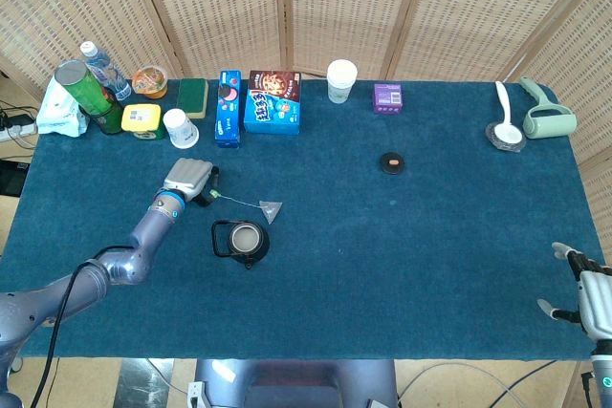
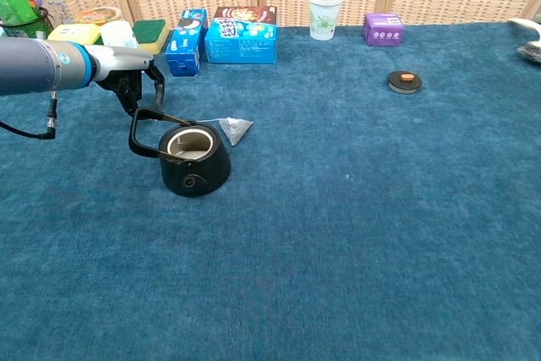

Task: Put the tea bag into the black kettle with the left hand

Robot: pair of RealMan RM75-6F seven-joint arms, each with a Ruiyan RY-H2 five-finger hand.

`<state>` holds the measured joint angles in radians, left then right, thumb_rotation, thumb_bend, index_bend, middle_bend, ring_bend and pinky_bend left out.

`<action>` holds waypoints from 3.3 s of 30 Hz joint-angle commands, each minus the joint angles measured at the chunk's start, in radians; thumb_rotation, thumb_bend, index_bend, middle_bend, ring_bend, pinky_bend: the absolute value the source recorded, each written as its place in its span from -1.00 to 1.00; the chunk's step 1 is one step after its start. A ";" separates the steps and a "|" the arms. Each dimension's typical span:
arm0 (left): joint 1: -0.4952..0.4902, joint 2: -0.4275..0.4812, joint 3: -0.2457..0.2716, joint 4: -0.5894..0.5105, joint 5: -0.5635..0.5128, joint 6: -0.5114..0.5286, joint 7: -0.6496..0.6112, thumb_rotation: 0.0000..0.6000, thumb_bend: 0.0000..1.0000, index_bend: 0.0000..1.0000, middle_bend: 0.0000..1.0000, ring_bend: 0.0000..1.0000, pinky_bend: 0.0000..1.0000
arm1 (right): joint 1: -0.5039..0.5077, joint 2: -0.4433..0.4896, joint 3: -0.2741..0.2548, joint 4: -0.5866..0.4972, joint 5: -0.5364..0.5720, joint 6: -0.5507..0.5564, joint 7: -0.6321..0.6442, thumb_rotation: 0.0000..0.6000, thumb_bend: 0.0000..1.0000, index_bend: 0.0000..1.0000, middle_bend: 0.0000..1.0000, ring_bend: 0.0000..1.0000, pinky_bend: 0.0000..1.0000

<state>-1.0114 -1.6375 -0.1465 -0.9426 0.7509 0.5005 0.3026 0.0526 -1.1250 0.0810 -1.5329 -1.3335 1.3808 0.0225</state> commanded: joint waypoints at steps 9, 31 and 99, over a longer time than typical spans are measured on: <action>-0.009 -0.008 0.006 0.001 -0.010 0.006 -0.003 1.00 -0.17 -0.08 1.00 1.00 1.00 | -0.008 -0.001 0.002 0.006 0.002 0.007 0.012 1.00 -0.69 -0.60 -0.42 -0.26 -0.33; -0.023 -0.037 0.029 0.018 -0.052 0.013 0.026 1.00 -0.09 -0.08 1.00 1.00 1.00 | -0.029 0.005 0.007 0.014 0.010 0.020 0.035 1.00 -0.69 -0.60 -0.42 -0.26 -0.31; 0.150 0.328 -0.176 -0.568 0.156 0.247 -0.361 1.00 0.07 0.39 1.00 1.00 1.00 | -0.055 -0.032 0.004 0.043 -0.040 0.066 0.090 1.00 -0.69 -0.51 -0.42 -0.32 -0.30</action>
<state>-0.8729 -1.3295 -0.3070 -1.4815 0.8969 0.7505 -0.0309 -0.0020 -1.1557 0.0857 -1.4901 -1.3726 1.4461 0.1114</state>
